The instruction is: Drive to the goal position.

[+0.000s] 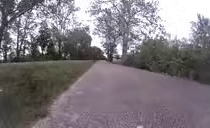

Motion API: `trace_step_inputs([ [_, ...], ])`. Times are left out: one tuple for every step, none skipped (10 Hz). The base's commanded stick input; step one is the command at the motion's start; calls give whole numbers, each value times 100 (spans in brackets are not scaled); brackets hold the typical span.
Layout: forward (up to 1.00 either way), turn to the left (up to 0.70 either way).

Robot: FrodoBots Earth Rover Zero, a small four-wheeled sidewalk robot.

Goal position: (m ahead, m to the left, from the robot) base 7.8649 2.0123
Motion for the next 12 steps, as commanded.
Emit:
trace_step_inputs([
  [100, 0],
  [100, 0],
  [100, 0],
  [100, 0],
  [100, 40],
  [100, 40],
  [100, 40],
  [100, 40],
  [100, 2],
  [100, 0],
  [100, 0],
  [100, 0],
])
